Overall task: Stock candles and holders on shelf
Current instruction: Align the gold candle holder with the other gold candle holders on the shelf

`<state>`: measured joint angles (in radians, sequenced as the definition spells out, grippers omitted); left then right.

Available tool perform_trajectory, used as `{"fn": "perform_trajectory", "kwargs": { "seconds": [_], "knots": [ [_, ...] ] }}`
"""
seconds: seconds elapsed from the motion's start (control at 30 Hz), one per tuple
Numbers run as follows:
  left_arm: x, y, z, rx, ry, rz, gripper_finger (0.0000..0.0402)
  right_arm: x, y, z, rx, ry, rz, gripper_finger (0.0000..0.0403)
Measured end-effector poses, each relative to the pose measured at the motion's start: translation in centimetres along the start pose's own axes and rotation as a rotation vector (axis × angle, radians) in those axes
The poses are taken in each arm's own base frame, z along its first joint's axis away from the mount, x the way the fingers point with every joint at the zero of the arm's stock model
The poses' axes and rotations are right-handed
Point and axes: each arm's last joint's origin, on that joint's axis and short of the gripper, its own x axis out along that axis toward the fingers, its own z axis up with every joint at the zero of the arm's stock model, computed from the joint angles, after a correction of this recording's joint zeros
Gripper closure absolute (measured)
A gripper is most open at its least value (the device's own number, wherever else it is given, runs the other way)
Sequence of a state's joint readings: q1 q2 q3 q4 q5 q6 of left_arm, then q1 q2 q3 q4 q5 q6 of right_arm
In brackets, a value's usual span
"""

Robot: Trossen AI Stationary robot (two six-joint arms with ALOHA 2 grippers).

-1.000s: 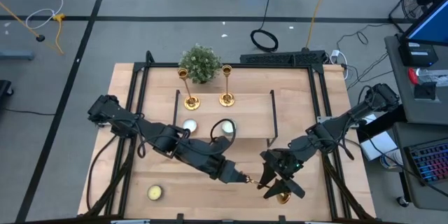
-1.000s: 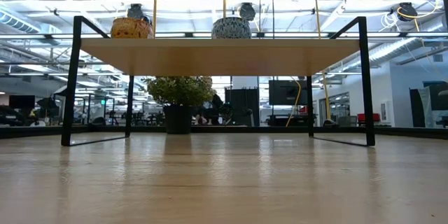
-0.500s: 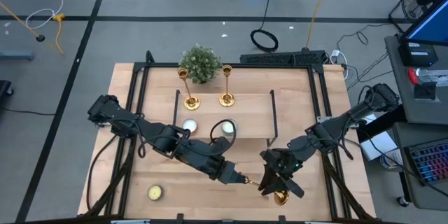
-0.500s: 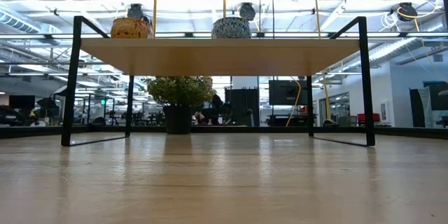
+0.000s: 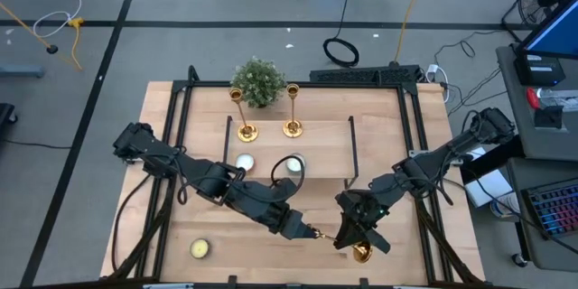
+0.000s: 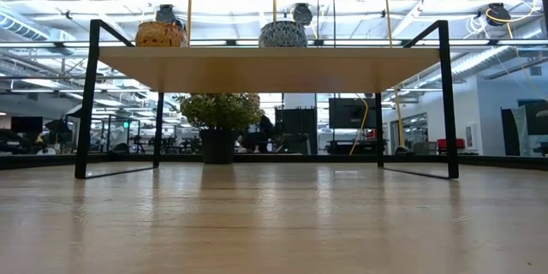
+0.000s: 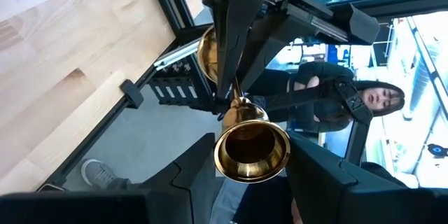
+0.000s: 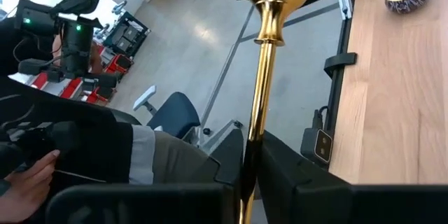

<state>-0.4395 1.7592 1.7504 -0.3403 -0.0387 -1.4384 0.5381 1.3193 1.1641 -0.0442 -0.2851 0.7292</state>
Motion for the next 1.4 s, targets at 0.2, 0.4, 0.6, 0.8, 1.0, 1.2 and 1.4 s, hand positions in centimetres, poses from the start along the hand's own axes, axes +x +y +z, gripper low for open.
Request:
{"fn": "perform_trajectory", "kwargs": {
  "seconds": [0.2,0.4,0.6,0.8,1.0,1.2,1.4],
  "knots": [
    [0.1,-0.2,0.0,0.018,-0.002,-0.025,0.0247,0.0,0.0,0.0,-0.005,0.004,0.008,0.038],
    [0.1,-0.6,0.2,0.053,-0.007,-0.074,0.0246,0.0,0.2,0.1,-0.007,0.007,0.034,0.0388],
    [-0.1,-1.2,0.5,0.068,-0.027,-0.129,0.0203,0.0,0.4,0.0,-0.024,0.025,0.057,0.0387],
    [-0.1,-1.1,0.6,0.065,-0.023,-0.116,0.0117,0.1,0.5,-0.2,-0.022,0.021,0.049,0.0387],
    [-0.2,-0.9,1.3,0.071,-0.036,-0.1,0.0065,0.1,0.6,-0.2,-0.022,0.02,0.052,0.0386],
    [-1.0,-1.3,2.0,0.105,-0.056,-0.113,0.0069,0.1,0.7,0.0,-0.033,-0.021,0.039,0.0386],
    [-3.1,-2.4,2.0,0.135,-0.063,-0.151,0.0097,0.0,0.7,0.6,-0.07,-0.091,0.03,0.0386]
  ]
}}
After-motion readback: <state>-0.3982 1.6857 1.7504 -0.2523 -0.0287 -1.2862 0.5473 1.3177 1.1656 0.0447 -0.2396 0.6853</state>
